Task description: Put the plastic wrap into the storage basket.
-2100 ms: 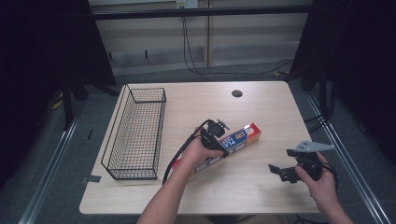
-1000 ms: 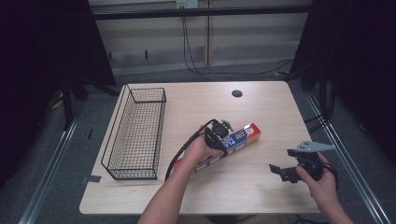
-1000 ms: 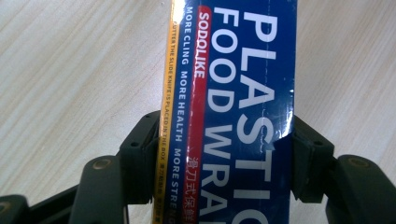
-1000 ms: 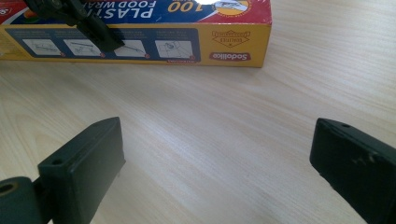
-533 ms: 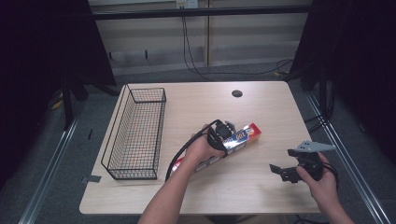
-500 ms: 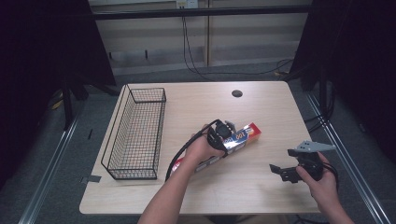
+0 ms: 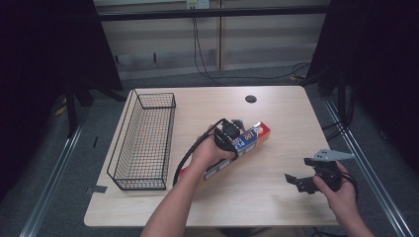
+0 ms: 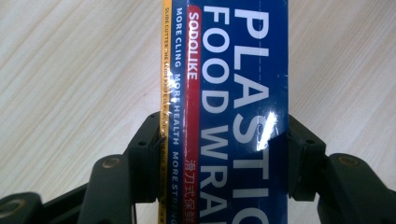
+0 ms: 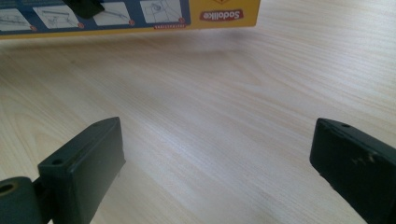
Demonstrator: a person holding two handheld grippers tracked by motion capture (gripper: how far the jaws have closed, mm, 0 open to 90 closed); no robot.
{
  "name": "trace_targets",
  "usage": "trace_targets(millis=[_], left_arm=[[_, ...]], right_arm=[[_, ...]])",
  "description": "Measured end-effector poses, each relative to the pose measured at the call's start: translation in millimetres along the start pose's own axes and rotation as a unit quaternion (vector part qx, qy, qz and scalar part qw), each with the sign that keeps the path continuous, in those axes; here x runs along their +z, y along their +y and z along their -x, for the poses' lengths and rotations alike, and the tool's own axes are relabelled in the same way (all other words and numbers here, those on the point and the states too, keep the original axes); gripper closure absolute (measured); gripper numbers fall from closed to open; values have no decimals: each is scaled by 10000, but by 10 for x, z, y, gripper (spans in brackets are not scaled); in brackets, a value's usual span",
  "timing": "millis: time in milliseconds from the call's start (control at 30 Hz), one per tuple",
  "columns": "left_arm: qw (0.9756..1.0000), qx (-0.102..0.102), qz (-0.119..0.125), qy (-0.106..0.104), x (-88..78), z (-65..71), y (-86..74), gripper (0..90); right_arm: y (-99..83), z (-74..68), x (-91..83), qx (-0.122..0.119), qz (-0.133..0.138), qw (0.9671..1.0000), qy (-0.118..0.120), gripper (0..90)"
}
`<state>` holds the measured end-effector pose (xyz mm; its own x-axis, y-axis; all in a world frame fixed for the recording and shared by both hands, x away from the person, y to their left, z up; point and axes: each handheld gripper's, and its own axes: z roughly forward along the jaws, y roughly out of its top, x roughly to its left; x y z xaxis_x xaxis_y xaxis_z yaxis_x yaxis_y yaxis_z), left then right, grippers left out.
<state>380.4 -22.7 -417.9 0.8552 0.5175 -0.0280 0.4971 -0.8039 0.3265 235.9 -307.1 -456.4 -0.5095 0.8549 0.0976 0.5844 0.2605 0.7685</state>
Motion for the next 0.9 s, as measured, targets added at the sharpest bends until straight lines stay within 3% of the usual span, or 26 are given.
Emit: trace_targets(millis=[367, 433, 500, 900], left_arm=[[9994, -329, -23, 120, -178, -135, -54, 427], [9994, -306, -52, 140, -201, -157, -65, 427], [9989, -452, -10, 127, -214, -167, -80, 427], [9968, -775, 0, 202, -321, -298, -139, 427]], right_arm=[[2, -1, 6, -7, -8, 10000, 18, 26], [3, -3, 8, -7, -16, 10000, 26, 26], [4, -7, 9, -9, -20, 10000, 31, 26], [9, -5, 18, -43, -7, 10000, 32, 26]])
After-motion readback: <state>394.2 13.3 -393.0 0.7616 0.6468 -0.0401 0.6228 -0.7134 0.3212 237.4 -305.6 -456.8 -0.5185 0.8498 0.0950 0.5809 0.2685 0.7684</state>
